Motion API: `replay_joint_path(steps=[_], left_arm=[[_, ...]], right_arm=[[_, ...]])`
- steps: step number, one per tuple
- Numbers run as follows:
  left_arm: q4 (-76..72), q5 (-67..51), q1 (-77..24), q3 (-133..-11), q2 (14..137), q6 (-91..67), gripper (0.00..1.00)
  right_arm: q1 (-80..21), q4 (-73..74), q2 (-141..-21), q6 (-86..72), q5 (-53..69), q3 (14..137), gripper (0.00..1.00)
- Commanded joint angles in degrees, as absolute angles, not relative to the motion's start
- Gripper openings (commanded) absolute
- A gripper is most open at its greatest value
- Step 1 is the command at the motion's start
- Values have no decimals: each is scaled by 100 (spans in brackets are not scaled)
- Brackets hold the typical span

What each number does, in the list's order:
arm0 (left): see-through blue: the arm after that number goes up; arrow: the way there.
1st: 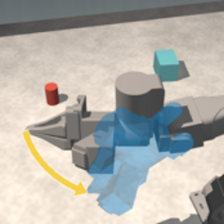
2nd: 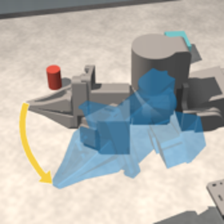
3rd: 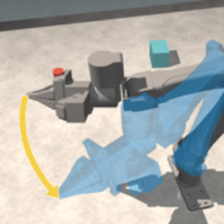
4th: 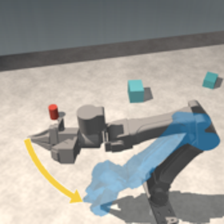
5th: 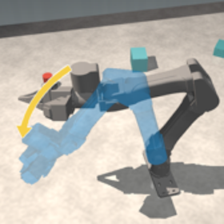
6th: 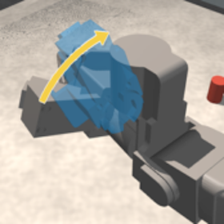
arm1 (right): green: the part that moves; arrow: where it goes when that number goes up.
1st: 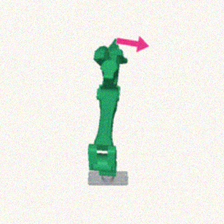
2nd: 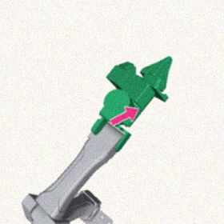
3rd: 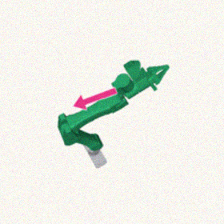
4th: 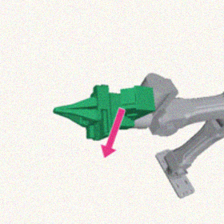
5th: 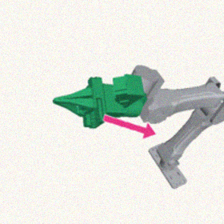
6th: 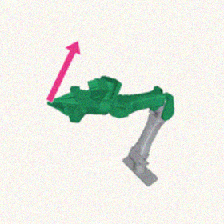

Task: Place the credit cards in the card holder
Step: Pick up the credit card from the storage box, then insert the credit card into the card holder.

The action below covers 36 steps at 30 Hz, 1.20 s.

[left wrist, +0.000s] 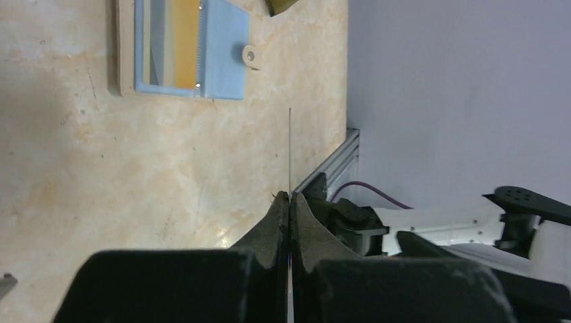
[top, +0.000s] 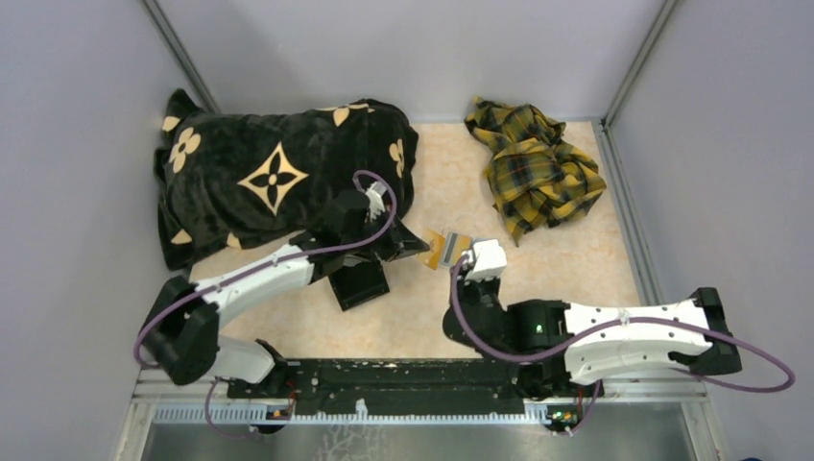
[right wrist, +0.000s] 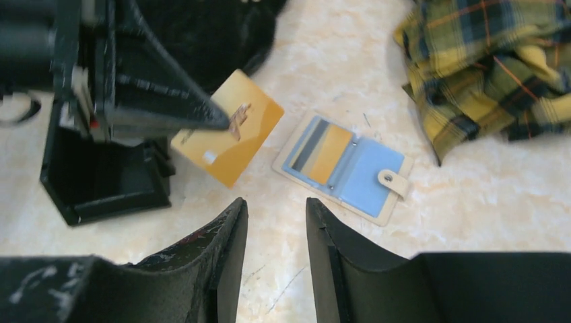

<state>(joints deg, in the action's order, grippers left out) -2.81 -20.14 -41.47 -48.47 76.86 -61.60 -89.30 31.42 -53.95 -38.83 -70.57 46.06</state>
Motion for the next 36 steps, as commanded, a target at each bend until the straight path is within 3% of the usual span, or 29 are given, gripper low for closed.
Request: replay_joint_path(steps=[1, 8, 13, 16, 21, 25, 36], left_arm=[[-1247, -1904, -4304, -4995, 8391, -5432, 0], [-2412, -1775, -4482, -5194, 9447, -4989, 0], [-3239, -1748, -4530, -5190, 9988, -4993, 0], [-3383, -1683, -4532, -5364, 10264, -4942, 0], [-3438, -1707, -4530, -5726, 10687, -4791, 0], [-3428, -1711, -4499, -5886, 10901, -4660, 0], [-3852, -2266, -4209, -5879, 11426, -4569, 0]], right_arm=[[-8037, 3903, -5028, -5228, -6456, 4741, 38], [-6044, 2678, -4562, -4103, -4635, 4229, 41], [-5644, 2019, -5110, -3351, -4660, 4252, 54], [-5643, 2080, -5463, -3561, -5213, 4375, 72], [-5355, 1841, -5564, -3419, -5332, 4242, 43], [-4702, 1710, -5594, -3649, -4492, 4074, 2], [-4120, 1318, -6729, -4090, -3361, 3985, 0]])
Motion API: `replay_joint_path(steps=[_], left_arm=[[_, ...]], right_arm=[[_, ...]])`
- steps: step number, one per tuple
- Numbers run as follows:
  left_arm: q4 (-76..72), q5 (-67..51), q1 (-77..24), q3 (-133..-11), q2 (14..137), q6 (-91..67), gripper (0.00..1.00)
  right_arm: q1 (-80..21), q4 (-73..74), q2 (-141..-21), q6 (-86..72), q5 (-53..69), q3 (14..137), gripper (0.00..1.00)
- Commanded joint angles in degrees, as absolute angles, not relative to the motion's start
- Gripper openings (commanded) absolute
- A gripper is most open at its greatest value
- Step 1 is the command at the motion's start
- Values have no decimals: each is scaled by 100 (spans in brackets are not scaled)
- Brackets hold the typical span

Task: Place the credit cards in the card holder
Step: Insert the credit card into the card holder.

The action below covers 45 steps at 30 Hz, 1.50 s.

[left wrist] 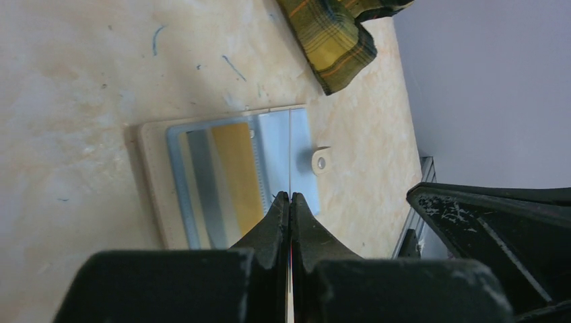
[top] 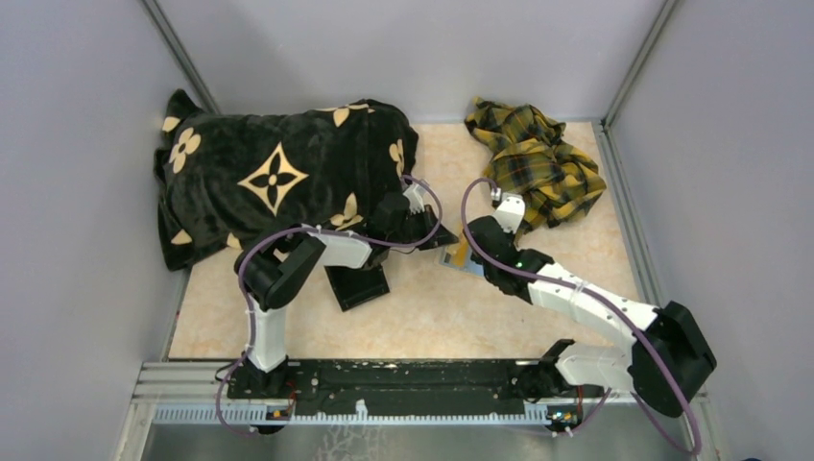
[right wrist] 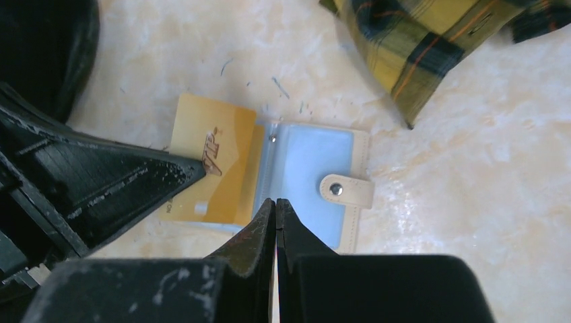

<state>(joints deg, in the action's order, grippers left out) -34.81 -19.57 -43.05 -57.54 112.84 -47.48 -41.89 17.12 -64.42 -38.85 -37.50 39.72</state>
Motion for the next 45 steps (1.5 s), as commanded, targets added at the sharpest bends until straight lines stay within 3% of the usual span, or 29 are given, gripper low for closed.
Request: replay_joint_path(steps=[1, 16, 45], left_arm=[[-3869, -2316, -4190, -5898, 11468, -4568, 0], [-4001, -2713, -4157, -6223, 11921, -4681, 0], [-4158, -2635, -4302, -6256, 12254, -4774, 0]], right_arm=[[-4091, 1292, -6811, -4107, -3310, 3990, 0], [-3340, 1236, -7232, -4379, -2662, 3641, 0], [-2897, 1382, -7102, -4605, -2479, 3281, 0]])
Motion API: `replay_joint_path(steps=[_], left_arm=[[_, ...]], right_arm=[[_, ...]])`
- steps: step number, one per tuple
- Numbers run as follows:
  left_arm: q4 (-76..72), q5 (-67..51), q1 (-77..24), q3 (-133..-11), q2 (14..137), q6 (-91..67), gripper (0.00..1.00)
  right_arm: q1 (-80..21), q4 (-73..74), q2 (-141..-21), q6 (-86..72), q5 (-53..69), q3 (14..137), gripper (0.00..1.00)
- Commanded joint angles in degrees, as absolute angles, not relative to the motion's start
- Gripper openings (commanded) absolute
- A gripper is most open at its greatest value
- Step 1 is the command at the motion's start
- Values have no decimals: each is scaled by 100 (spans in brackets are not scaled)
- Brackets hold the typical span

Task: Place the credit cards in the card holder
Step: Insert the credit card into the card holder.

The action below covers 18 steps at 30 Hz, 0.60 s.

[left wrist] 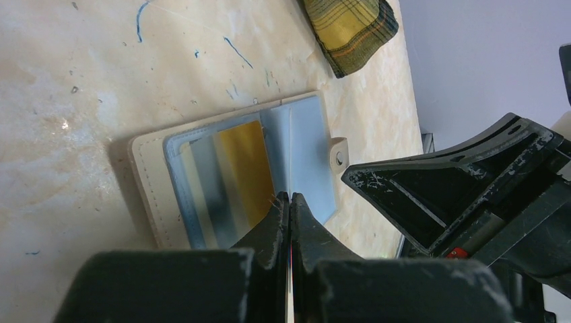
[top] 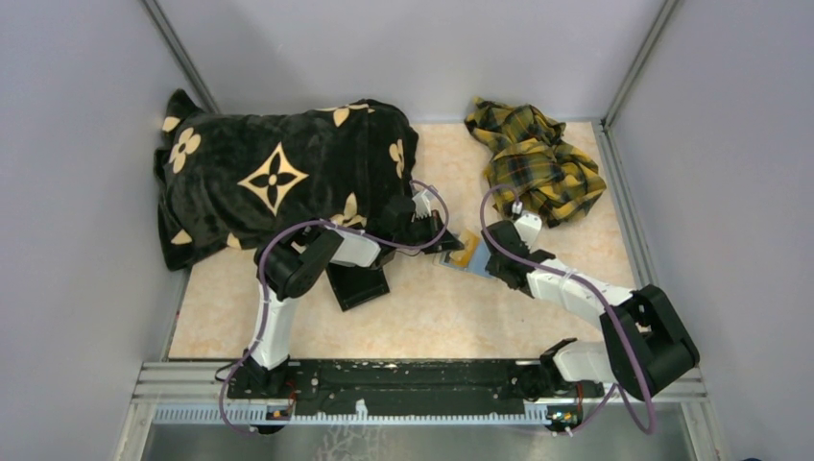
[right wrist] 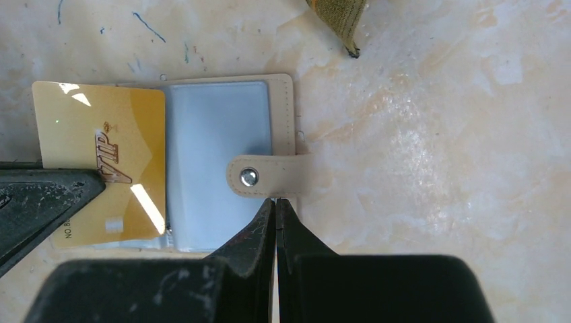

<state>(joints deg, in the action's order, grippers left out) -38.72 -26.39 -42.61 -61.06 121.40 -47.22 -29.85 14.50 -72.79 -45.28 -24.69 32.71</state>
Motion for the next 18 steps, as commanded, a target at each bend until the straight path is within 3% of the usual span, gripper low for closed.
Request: replay_joint_path(steps=[1, 18], left_arm=[[-4151, -2618, -4310, -6258, 12260, -4785, 0], [-3656, -1867, -4416, -6205, 12146, -4814, 0]], right_arm=[[-2888, 1394, -7102, -4612, -2484, 3279, 0], [-2735, 1290, -7266, -4649, -2380, 3192, 0]])
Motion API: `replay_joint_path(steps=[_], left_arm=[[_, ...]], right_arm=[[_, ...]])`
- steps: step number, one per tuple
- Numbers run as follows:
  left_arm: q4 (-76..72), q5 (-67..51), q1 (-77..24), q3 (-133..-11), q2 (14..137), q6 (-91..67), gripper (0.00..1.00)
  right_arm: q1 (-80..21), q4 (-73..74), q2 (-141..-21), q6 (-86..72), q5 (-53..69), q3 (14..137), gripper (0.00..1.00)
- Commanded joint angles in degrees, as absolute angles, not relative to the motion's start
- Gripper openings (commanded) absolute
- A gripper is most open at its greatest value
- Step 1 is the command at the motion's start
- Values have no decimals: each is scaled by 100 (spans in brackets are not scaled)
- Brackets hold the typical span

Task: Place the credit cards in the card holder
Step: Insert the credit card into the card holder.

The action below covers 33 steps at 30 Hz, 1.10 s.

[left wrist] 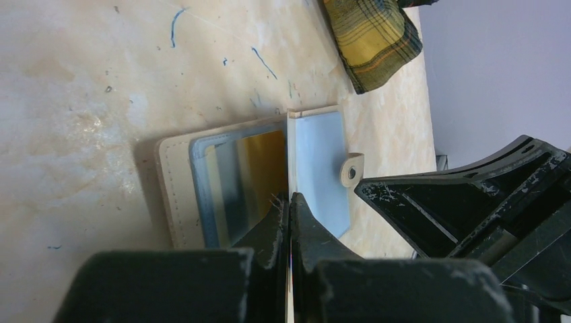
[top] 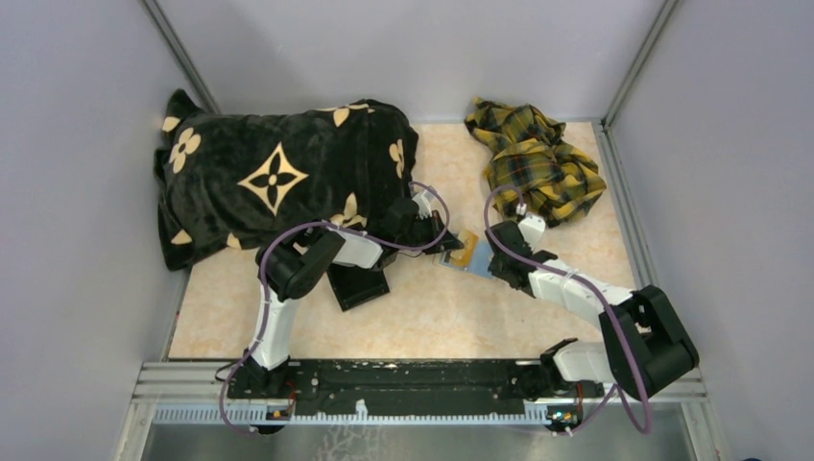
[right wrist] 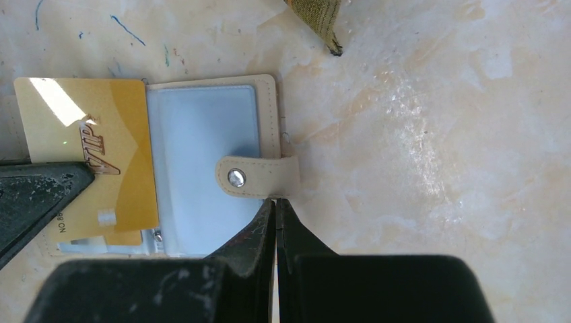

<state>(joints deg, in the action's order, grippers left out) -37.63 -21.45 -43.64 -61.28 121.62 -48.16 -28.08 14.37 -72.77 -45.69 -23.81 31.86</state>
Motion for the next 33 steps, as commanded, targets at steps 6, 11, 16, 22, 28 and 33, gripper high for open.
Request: replay_joint_path(steps=[6, 11, 16, 22, 28, 33], left_arm=[[-3548, -1843, -4455, -6255, 12143, -4853, 0], [-3453, -1890, -4481, -6276, 12099, -4875, 0], [-3561, -1840, -4481, -6100, 11916, -4975, 0], [-3681, -1815, -4482, -5970, 11749, -5082, 0], [-3674, -1844, -4524, -5994, 11748, -5123, 0], [-3720, -1857, -4546, -5968, 11762, -5202, 0]], right_arm=[[-2716, 1263, -7319, -4649, -2353, 3195, 0], [-2699, 1258, -7331, -4649, -2351, 3198, 0], [-2672, 1250, -7326, -4637, -2351, 3188, 0], [-2646, 1226, -7348, -4615, -2326, 3185, 0], [-2638, 1195, -7365, -4597, -2303, 3171, 0], [-2641, 1183, -7364, -4580, -2286, 3178, 0]])
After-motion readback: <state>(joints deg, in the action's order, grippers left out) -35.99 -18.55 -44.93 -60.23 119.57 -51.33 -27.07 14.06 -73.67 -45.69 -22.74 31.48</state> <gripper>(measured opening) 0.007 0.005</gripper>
